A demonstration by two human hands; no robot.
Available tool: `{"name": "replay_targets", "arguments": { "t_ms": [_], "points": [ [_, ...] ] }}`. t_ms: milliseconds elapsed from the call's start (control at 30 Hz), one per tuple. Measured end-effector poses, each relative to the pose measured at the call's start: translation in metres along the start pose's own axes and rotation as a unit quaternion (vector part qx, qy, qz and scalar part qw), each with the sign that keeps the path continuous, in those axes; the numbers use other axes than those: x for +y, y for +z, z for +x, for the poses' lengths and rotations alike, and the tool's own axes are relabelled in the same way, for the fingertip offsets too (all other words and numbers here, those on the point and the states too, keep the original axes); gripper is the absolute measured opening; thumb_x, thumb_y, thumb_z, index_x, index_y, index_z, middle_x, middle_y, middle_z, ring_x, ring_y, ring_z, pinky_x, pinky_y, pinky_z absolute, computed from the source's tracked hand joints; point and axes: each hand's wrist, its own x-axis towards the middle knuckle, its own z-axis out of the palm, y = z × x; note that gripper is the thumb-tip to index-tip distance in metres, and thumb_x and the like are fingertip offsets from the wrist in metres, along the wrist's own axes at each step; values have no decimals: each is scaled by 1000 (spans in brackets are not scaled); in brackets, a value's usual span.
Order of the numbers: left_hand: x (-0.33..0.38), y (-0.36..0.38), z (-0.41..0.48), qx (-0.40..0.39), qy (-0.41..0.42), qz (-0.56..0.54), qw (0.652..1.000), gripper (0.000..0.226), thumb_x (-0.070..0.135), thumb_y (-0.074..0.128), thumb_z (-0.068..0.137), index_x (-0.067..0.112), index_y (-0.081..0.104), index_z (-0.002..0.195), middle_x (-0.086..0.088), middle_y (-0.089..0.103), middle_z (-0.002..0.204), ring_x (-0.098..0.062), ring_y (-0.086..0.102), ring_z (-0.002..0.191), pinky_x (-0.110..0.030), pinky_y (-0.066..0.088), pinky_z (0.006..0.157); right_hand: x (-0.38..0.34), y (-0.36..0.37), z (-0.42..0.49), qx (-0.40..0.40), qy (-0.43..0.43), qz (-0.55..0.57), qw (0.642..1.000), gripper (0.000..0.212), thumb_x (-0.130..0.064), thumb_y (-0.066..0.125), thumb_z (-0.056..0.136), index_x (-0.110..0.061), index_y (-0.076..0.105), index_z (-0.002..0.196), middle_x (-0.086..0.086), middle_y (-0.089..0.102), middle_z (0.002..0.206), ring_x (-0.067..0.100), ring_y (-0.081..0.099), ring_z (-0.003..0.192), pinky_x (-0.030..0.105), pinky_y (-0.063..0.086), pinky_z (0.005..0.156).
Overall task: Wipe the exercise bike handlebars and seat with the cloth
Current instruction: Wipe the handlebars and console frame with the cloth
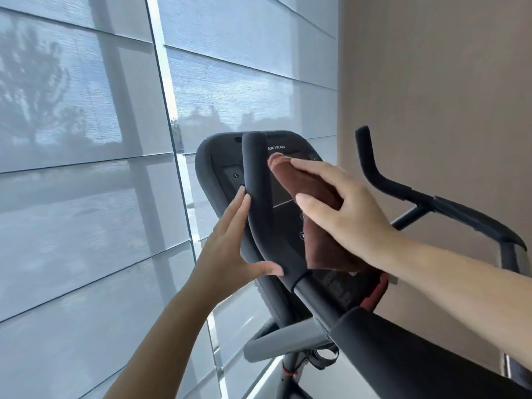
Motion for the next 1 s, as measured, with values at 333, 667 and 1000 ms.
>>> {"name": "replay_targets", "arguments": {
  "t_ms": [333, 667, 1000],
  "points": [
    [-8, 3, 2, 6, 34, -23, 999, 121, 68, 65, 50, 16, 9, 144, 5, 6, 154, 2, 6, 138, -17, 22, 107, 29, 14, -2, -172, -22, -30, 984, 38, -13, 63, 79, -31, 60, 113, 6, 54, 106, 3, 53, 102, 10, 33, 94],
    [-3, 3, -2, 12, 18, -34, 999, 116, 65, 65, 50, 22, 11, 143, 13, 7, 152, 4, 8, 137, -5, 14, 106, 11, 0, 36, -25, -60, 7, 998, 37, -15, 60, 84, -28, 58, 118, -3, 57, 107, 12, 59, 99, 27, 44, 95],
    [8, -3, -1, 29, 28, 55, 998, 107, 53, 68, 49, 1, 32, 136, -10, 25, 147, -23, 23, 134, -38, 29, 102, 46, -5, -19, -265, 16, 40, 963, 39, -21, 62, 76, -40, 64, 110, -13, 57, 103, -1, 55, 103, 9, 35, 92]
  ]
}}
